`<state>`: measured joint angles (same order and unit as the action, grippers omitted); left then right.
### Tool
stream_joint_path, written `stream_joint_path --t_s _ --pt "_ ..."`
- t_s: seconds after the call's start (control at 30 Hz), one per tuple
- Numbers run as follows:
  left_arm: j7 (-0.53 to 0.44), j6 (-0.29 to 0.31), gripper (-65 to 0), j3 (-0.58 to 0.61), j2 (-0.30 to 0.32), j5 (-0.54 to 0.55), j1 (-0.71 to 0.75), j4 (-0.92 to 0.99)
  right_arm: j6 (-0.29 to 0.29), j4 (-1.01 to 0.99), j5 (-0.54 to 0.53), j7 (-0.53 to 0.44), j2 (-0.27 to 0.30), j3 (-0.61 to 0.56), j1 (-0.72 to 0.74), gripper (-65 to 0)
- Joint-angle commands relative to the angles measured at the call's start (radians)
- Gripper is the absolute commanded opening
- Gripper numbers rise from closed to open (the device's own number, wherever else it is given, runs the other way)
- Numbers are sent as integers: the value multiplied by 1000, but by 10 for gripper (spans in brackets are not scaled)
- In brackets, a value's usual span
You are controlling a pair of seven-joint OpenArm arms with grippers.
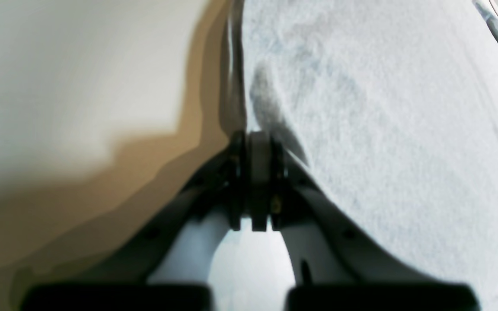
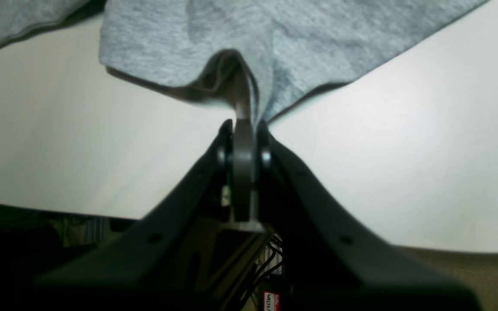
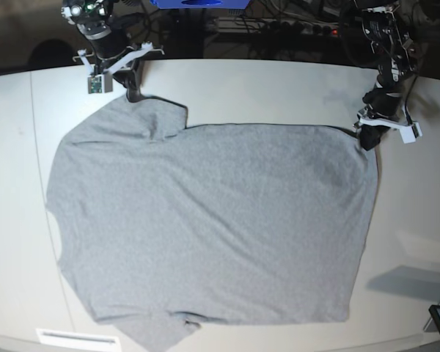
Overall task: Fold the T-shirt properly
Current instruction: 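Grasp the shirt's shoulder corners with the right and left grippers, then lift the shoulder edge with both grippers and pull it taut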
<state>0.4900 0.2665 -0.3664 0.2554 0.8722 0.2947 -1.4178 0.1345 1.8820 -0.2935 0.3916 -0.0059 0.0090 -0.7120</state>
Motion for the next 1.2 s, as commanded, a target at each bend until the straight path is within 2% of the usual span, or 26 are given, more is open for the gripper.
stream_joint_path --t_s 0.0,0.3,0.7,0.8,1.17 --pt "31 -6 -650 -3 11 -8 10 -19 3 12 -5 2 -1 4 -8 -649" --pt "32 -6 -650 -4 14 -11 68 -199 3 43 -5 -3 1 3 -8 -649" --pt "34 -9 -650 -4 25 -6 70 -214 3 104 -3 -4 13 64 9 -649" --pt "37 -9 -650 -4 25 -6 71 -243 3 113 -3 -4 45 62 24 -649" --pt "227 -9 -650 -171 -14 -6 33 -341 1 115 -3 0 85 59 125 -649"
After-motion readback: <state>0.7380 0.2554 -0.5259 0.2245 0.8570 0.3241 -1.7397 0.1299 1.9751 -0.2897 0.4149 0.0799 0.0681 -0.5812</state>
